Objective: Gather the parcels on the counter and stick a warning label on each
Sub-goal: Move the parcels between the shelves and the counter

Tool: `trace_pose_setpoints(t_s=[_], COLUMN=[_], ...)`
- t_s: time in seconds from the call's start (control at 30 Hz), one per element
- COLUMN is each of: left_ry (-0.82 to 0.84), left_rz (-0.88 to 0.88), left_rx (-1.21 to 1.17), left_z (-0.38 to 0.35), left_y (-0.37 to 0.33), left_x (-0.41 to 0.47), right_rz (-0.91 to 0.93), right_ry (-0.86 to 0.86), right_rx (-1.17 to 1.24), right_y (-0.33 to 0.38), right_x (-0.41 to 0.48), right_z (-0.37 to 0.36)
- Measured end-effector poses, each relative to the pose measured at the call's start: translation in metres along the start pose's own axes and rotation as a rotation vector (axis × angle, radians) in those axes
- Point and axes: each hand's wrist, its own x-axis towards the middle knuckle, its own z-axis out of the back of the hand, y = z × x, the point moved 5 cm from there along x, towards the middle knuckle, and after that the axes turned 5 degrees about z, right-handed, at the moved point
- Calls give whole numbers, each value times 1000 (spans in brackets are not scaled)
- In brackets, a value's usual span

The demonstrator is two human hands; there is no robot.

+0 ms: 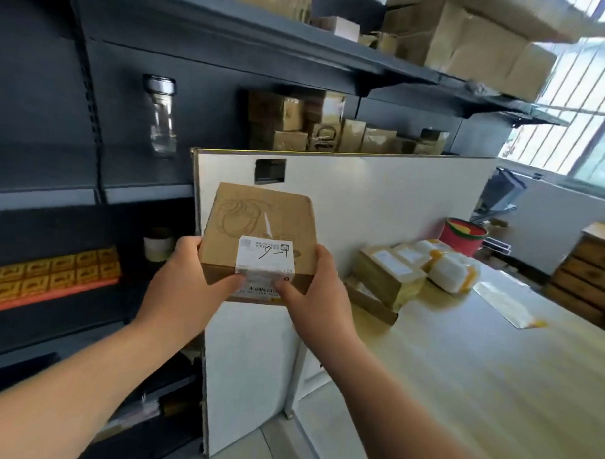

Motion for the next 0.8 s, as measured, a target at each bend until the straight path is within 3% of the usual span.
trace_pose_setpoints(t_s=[0.47,0.8], left_ry=[251,450], left_rz=[43,41], left_rx=[60,132], left_z=[-325,-462], left_y=[-89,-102], left_x=[94,153], right_rz=[-193,-284], right_ry=[-94,-70], right_rx=[-201,-264], right_y=[-250,-365], right_x=[128,208], right_z=[162,211])
